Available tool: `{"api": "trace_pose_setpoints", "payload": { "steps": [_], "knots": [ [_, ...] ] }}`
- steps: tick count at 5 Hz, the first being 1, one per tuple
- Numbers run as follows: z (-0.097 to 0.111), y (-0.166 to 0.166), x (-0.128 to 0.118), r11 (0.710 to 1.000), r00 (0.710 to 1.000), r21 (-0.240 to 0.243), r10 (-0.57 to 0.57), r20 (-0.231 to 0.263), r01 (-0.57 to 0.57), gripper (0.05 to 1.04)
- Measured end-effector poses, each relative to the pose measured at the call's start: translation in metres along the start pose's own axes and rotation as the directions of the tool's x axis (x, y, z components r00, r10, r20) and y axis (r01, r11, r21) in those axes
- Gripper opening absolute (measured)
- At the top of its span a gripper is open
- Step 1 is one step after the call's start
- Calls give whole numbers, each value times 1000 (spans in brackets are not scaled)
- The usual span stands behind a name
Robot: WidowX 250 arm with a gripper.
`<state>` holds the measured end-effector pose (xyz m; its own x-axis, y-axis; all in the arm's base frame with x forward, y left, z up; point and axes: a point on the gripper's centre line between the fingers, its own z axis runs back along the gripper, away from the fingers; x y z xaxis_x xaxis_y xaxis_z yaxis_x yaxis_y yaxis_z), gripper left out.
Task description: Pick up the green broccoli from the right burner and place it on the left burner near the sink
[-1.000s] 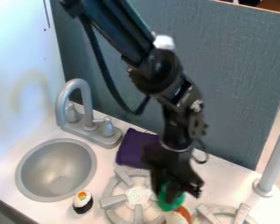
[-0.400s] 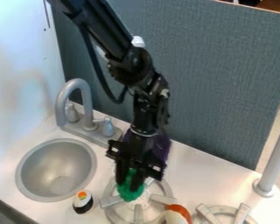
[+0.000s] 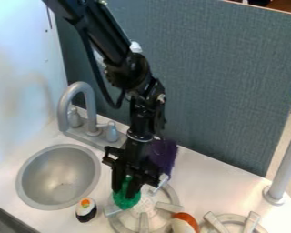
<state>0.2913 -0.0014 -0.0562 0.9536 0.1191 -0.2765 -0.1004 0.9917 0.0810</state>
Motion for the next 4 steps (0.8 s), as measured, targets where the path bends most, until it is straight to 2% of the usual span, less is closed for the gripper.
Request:
{"api": "trace_pose_setpoints", "payload": {
  "steps": [1, 2, 3, 4],
  "knots": [
    [0, -7, 3, 998, 999, -52, -42, 14, 43, 383],
    [2, -20, 8, 989, 996, -124, -79, 45, 84, 383],
    [-5, -28, 11, 984, 995, -148, -95, 40, 100, 383],
    [-7, -36, 22, 982, 992, -143, -118, 34, 122, 383]
  ]
}}
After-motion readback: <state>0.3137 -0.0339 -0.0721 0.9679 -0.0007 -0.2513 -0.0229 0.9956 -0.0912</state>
